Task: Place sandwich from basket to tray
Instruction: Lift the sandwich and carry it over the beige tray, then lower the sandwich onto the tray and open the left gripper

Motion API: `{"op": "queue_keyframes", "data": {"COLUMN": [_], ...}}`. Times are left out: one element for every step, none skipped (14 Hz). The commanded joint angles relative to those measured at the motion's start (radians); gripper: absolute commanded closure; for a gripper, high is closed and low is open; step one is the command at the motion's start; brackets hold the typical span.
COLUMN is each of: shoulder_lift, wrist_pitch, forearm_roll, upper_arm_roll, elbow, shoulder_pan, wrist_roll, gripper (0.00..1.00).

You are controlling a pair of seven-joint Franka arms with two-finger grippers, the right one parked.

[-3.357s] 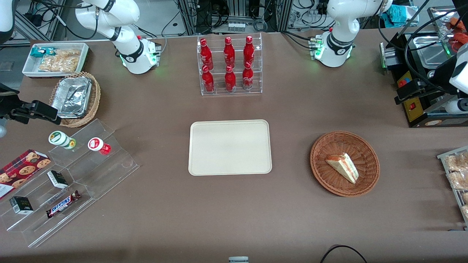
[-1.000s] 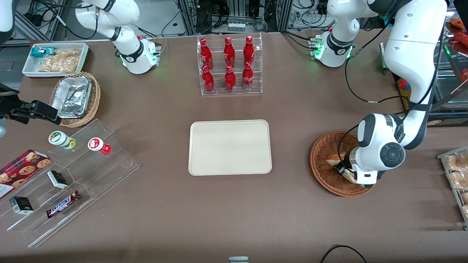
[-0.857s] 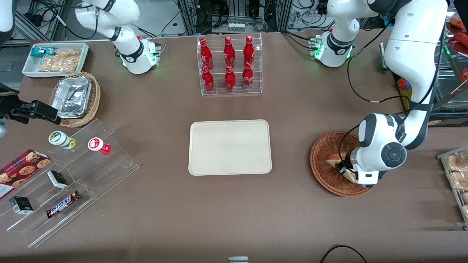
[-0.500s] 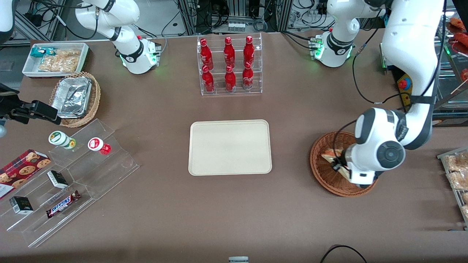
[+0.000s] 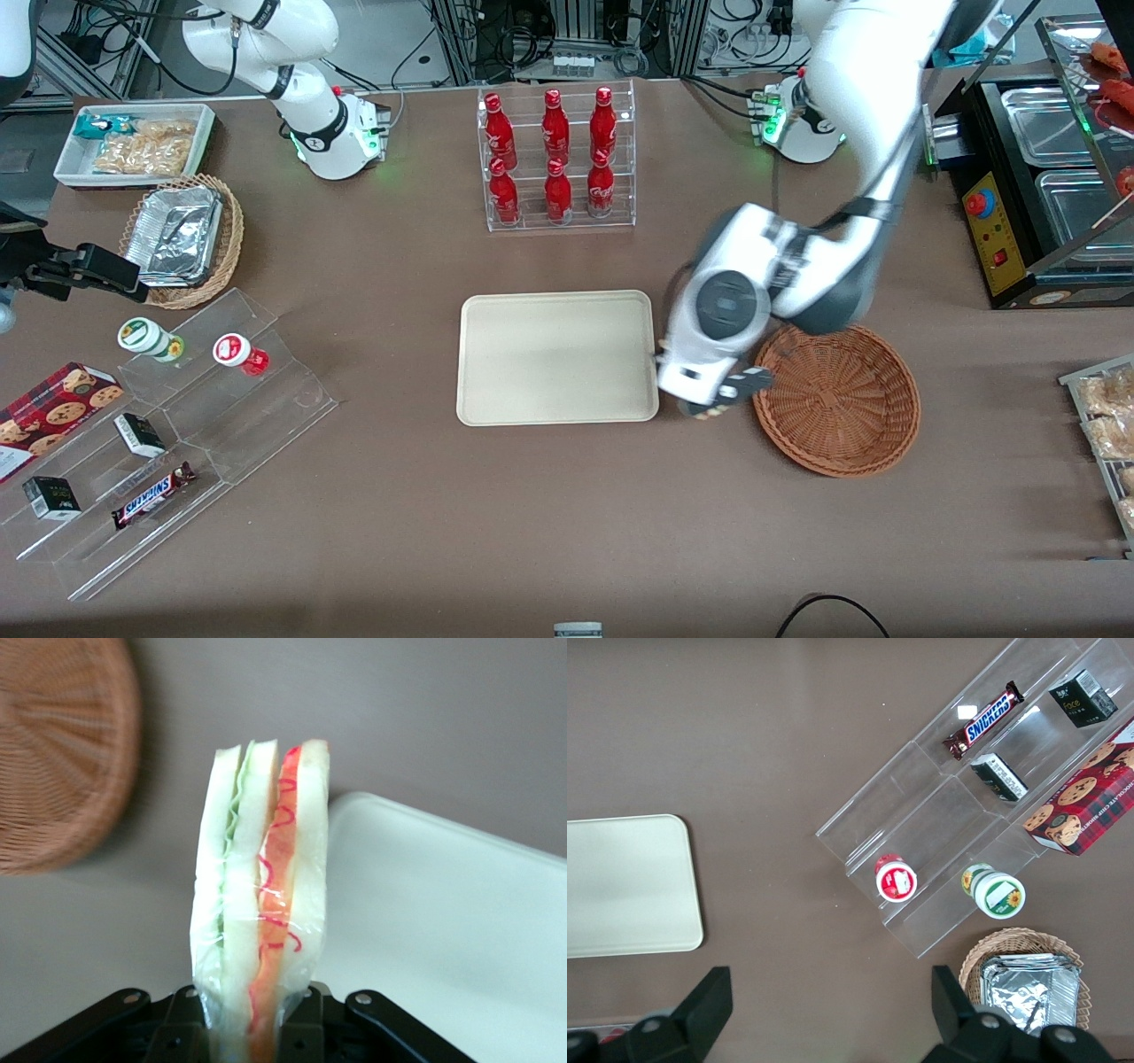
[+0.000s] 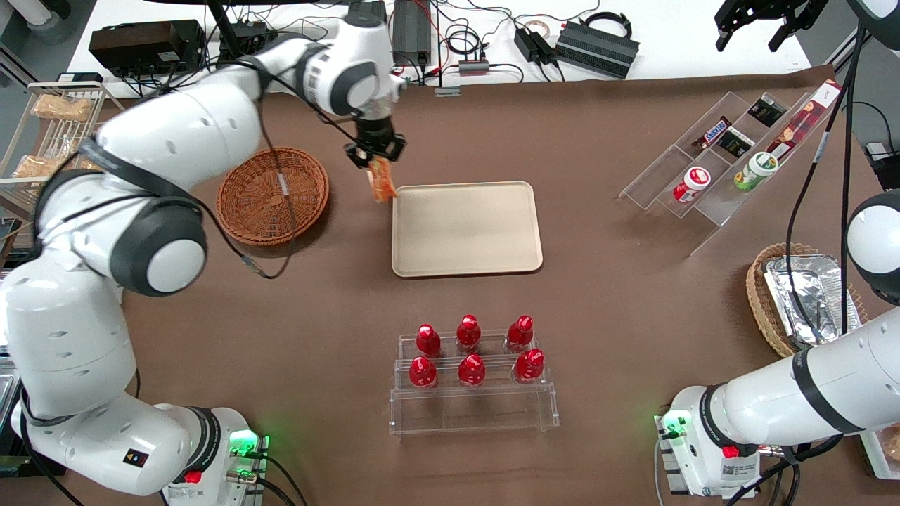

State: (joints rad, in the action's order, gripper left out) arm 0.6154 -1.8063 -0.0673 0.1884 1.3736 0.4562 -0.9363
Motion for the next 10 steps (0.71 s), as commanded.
{"op": "queue_keyframes", "data": {"shoulder_lift": [0.156, 0.188, 0.208, 0.223, 0.245, 0.262, 0.277, 0.293, 0.308, 0.317], "wrist_pitch": [0.008, -0.016, -0.05, -0.085, -0.12, -0.143, -0.159, -0.179, -0.194, -0.2], "forearm_roll": [-0.005, -0.002, 0.0, -0.002, -0.002, -0.002, -0.003, -0.003, -0.006, -0.011], "upper_arm_roll": [-0.015, -0.014, -0.01, -0.001, 0.009, 0.011, 0.011, 0.011, 0.011, 0.01], "elbow": [-0.189, -0.211, -0.215, -0.215, -0.215, -0.215, -0.215, -0.215, -0.217, -0.215], "shoulder_pan": [0.102, 0.131, 0.151, 0.165, 0.177, 0.189, 0.208, 0.217, 0.219, 0.226], "wrist_roll": [-0.001, 0.008, 0.013, 0.019, 0.049, 0.075, 0.092, 0.1, 0.106, 0.106], "gripper": [0.82, 0.82, 0.81, 0.81, 0.81, 0.81, 0.81, 0.81, 0.8, 0.79]}}
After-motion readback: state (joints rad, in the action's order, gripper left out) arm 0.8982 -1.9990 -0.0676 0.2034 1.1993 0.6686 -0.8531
